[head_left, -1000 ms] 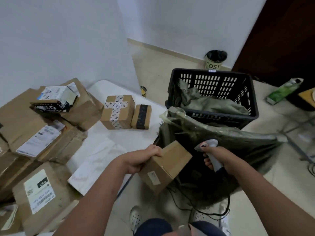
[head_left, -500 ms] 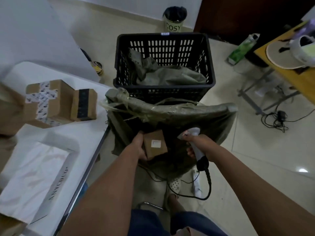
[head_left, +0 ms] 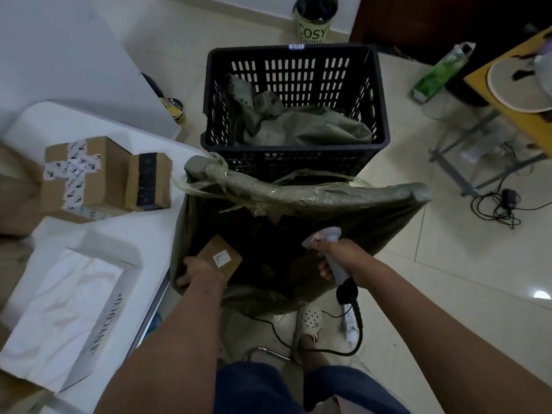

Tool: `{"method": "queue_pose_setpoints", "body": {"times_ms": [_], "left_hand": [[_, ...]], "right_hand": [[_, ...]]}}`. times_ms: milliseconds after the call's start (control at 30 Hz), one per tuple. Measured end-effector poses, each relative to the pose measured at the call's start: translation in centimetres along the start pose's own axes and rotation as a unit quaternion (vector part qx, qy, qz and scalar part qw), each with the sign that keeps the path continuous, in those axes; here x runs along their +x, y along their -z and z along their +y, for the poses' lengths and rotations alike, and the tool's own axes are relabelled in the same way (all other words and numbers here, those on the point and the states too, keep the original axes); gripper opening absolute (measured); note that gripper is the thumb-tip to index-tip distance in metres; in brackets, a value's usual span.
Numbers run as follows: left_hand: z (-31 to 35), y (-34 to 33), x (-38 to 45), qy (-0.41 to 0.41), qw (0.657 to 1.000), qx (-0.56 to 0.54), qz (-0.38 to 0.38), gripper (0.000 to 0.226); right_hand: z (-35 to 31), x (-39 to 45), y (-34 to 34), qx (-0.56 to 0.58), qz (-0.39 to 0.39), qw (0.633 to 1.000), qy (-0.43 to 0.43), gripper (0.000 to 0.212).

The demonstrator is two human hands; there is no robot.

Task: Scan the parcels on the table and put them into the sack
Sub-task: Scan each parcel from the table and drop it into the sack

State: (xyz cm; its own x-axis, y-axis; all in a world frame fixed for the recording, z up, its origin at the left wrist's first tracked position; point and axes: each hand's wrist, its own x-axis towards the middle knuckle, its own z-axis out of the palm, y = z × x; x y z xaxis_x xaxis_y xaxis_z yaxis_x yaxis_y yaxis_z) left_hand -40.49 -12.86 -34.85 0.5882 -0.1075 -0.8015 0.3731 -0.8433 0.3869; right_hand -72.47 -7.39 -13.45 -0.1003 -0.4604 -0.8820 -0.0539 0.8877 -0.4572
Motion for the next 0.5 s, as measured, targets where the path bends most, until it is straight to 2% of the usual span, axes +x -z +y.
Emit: {"method": "queue_pose_setpoints", "body": {"times_ms": [33, 67, 100, 167, 200, 333, 433, 500], "left_hand": [[0.4, 0.7, -3.7, -0.019, 0.998, 0.019, -0.064, 0.068], [1.1, 1.1, -8.3, 0.002, 0.992, -0.031, -0.119, 0.066], [1.1, 1.1, -8.7, 0.040, 0.979, -0.089, -0.180, 0.067], [1.4, 0.8, -9.1, 0.068, 0.959, -0.140, -0.237, 0.064], [1.3, 0.8, -9.4, 0.071, 0.959, -0.136, -0.240, 0.060], [1.2, 1.6, -10.6, 0.066, 0.951, -0.031, -0.301, 0.045], [1.9, 3.0, -11.4, 0.045, 0.924, 0.075, -0.371, 0.038], [3.0, 4.4, -11.9, 0.010, 0.911, 0.132, -0.390, 0.031]], "right_hand": [[0.0, 0.1, -0.1, 0.000, 0.000, 1.000, 0.000, 0.034], [0.0, 0.2, -0.3, 0.001, 0.000, 1.000, 0.000, 0.034], [0.1, 0.2, -0.4, 0.001, 0.000, 1.000, -0.001, 0.034], [0.1, 0.3, -0.7, 0.000, 0.001, 1.000, -0.002, 0.033], [0.2, 0.3, -0.8, -0.001, 0.002, 1.000, -0.002, 0.032], [0.1, -0.2, -1.7, -0.015, -0.008, 1.000, 0.006, 0.033], [-0.9, -0.8, -3.2, -0.029, -0.018, 0.999, 0.014, 0.037], [-2.1, -1.3, -4.5, -0.051, -0.032, 0.998, 0.025, 0.040]]}}
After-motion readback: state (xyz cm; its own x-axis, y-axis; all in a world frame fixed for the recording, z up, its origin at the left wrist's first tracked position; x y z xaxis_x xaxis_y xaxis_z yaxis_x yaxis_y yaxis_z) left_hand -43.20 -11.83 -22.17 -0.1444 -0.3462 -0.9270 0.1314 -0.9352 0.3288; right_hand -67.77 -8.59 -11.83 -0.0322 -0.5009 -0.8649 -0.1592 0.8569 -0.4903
